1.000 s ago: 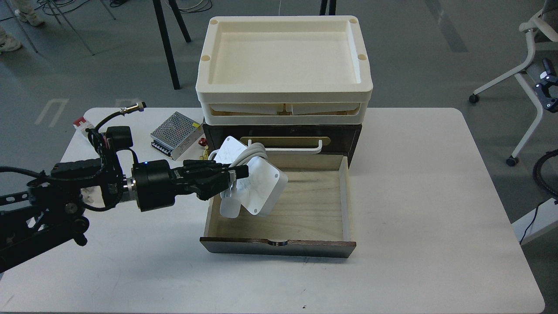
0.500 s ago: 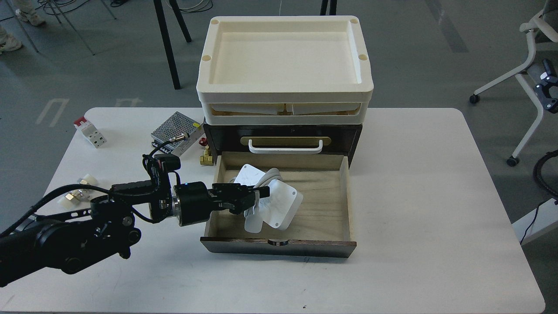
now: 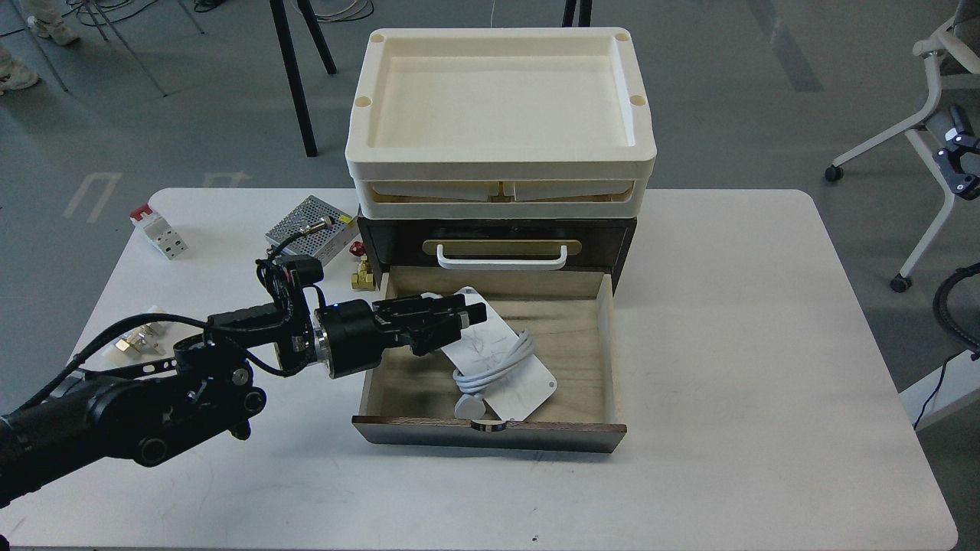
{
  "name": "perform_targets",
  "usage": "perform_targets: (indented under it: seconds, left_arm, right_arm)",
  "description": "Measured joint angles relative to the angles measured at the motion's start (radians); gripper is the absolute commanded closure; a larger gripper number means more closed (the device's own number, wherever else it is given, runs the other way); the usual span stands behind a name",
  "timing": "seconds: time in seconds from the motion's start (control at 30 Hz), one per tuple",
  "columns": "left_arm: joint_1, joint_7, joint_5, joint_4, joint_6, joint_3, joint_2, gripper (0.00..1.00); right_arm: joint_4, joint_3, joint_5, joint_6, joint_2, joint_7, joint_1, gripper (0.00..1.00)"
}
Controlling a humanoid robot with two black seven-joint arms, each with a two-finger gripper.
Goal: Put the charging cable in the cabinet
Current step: 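Carry the cable over the open wooden drawer and lower it inside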
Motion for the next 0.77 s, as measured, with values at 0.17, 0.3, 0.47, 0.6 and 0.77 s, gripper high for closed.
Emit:
perform_targets:
  seconds: [0.17,0.3,0.47,0.6,0.77]
  left_arm:
    - [0.009,0.000,-0.125,-0.002,-0.006,-0.104,0.031,0.05]
    - [0.036,0.000,-0.279,-0.005,-0.053,-0.166,0.145,0.05]
    - [0.044,0.000,-0.531,0.016,-0.208,-0.239,0.229,0.05]
    - [0.038,0.000,-0.837,0.078,-0.362,-0.378,0.231,0.05]
    - [-0.011,0.000,-1.041,0.152,-0.459,-0.499,0.183,0.04]
  right_arm:
    - [0.014,0.001,0.000,0.000,0.001,0.000,0.002,0.00]
    - [0.050,-0.003,-0.008,0.000,-0.005,-0.002,0.025,0.00]
    - [0.074,-0.004,-0.013,0.000,0.003,-0.002,0.074,0.00]
    - [0.091,-0.009,-0.013,0.000,0.049,-0.002,0.088,0.00]
    - [0.107,0.007,-0.014,0.000,0.131,-0.002,0.096,0.00]
